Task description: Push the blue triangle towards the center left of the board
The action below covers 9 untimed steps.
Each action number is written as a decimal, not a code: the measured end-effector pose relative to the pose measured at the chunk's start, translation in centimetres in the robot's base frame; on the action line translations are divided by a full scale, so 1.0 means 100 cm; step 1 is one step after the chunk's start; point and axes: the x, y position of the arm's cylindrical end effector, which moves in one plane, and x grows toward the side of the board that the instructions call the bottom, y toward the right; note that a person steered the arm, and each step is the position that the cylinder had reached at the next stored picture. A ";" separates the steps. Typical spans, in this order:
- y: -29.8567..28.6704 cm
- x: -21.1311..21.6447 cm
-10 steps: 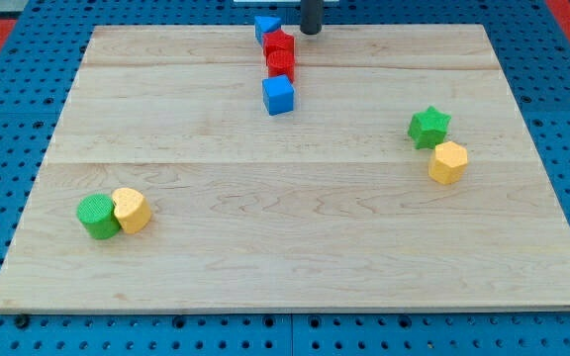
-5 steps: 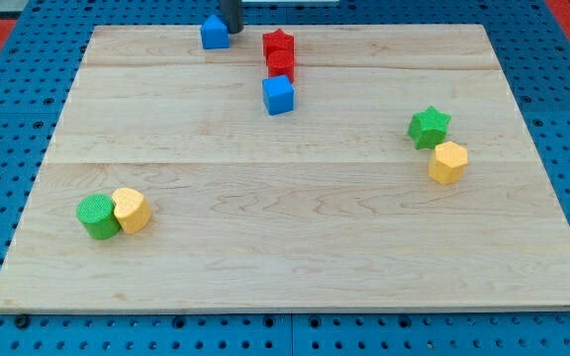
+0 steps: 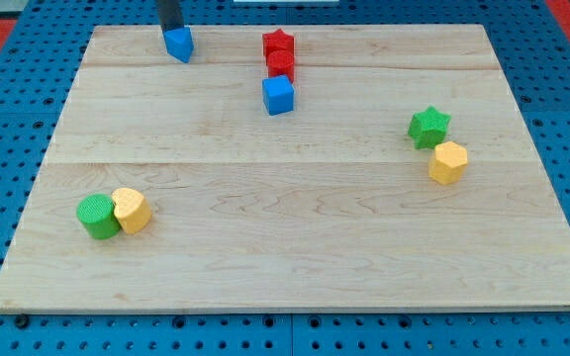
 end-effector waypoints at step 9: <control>0.028 0.012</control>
